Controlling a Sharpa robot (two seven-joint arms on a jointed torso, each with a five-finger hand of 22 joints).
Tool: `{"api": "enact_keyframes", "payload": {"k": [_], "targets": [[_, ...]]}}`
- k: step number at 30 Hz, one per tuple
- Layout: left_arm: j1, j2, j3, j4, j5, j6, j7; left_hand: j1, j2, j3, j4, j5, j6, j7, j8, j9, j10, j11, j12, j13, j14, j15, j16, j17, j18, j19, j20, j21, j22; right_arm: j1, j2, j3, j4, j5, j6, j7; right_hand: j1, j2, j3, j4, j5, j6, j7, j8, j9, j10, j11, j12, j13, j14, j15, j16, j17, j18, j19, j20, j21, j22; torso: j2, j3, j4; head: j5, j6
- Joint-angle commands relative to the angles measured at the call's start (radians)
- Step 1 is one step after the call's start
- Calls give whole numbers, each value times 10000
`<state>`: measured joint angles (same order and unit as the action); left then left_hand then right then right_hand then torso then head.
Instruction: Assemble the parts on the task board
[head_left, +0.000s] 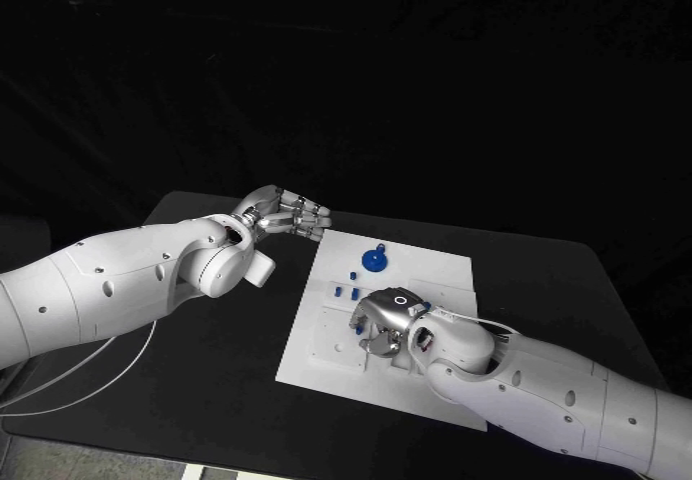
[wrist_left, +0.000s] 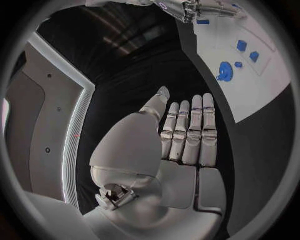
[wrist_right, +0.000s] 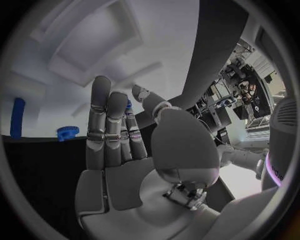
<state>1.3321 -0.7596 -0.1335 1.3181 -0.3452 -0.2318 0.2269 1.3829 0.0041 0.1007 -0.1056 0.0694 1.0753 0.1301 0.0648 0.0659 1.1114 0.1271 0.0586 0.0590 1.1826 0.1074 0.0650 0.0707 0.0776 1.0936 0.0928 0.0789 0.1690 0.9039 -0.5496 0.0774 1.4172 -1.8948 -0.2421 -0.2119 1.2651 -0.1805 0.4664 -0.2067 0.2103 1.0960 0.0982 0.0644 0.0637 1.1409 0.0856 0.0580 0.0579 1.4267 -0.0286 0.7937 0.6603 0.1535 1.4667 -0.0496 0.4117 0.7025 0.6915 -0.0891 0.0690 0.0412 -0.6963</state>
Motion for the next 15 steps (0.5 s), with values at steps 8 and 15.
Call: {"api": "enact_keyframes", "payload": {"k": [8,15], "targets": [[-35,-7,7,-105,26,113,88,89,40,5,67,39,30,10,-8,-3,-3,25,7,-6,-13,38,-4,11,18,47,16,40,-14,-22,-598,735,451,274,-413,-82,0,-171,43,-4,65,68,-1,-22,-9,87,-44,41,9,30,11,71,15,3,264,1,-43,85,-41,-32,-88,-74,109],[-49,-22,7,-241,28,94,128,89,40,5,67,39,30,10,-8,-3,-3,25,7,-6,-13,38,-4,11,18,47,16,40,-14,-96,-956,1869,693,982,-655,86,-7,-151,-78,121,112,94,51,-18,-7,212,-77,46,11,122,-14,146,54,8,361,-21,5,144,-53,-2,-166,-103,138]]}}
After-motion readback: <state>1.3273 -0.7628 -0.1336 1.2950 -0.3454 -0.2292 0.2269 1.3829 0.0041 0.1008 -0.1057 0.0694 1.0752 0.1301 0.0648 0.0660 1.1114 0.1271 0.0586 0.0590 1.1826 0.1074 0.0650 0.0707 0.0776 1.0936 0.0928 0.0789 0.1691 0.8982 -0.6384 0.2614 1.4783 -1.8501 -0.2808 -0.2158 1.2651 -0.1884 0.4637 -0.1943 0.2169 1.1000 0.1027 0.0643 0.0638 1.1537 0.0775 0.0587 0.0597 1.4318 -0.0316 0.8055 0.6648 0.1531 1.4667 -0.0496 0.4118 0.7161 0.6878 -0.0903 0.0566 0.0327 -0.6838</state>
